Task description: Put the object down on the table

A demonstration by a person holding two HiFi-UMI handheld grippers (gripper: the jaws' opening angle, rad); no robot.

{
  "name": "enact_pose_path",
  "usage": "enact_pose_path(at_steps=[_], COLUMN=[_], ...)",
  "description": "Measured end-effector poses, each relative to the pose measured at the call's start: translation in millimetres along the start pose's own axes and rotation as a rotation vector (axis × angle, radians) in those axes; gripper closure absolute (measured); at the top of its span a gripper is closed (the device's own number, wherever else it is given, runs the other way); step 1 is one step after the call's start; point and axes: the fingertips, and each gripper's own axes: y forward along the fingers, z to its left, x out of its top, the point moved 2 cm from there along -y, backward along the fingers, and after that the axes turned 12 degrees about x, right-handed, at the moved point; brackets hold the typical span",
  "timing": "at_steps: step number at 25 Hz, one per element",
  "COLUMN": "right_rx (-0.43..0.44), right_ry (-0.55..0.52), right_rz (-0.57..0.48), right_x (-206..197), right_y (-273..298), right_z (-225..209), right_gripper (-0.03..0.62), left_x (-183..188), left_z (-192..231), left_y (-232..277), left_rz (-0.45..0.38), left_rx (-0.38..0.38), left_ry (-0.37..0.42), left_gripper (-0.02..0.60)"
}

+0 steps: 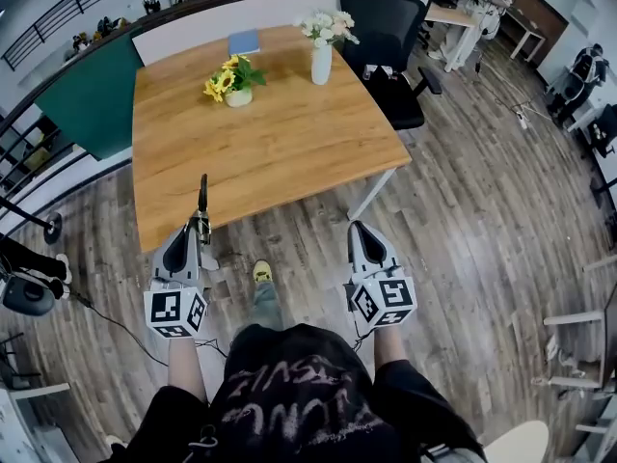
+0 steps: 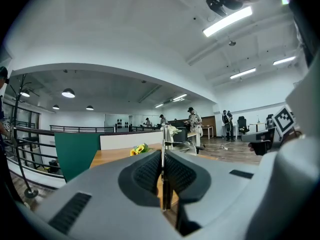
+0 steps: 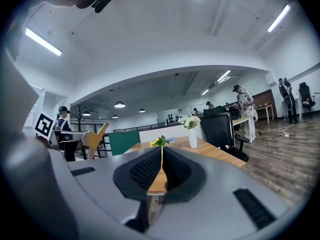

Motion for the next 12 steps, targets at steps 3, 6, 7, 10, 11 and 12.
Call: enact_pose_path(at_steps=[3, 6, 7, 10, 11, 12], right_rx=[-0.009, -0.017, -0.019, -0.029, -0.034, -0.040], right_ry=[0.000, 0.003, 0.005, 0.016, 0.018, 0.020], right_rz=[0.010, 0.022, 0.025, 0.038, 0.044, 0.048], right_x=[-2, -2, -1, 0, 0, 0], right_y=[28, 58, 69, 101, 112, 122], right_z=[-12, -21, -23, -27, -29, -32], right_gripper=[0.580, 0.586, 0.588, 0.588, 0.588, 0.588], left_x=[-6, -9, -9, -9, -9, -9], left_z=[7, 18, 24, 39, 44, 47], left_y=[31, 62, 73, 106, 117, 129], left_rz=[0.009, 0.023, 0.028, 0.048, 0.053, 0.058], left_rx=[-0.004, -0.009, -0.010, -0.019, -0.025, -0.032], left_ry=[0.002, -0.002, -0.005, -0.008, -0.007, -0.006], left_gripper=[0.560, 0.560, 0.560, 0.560, 0.560, 0.560])
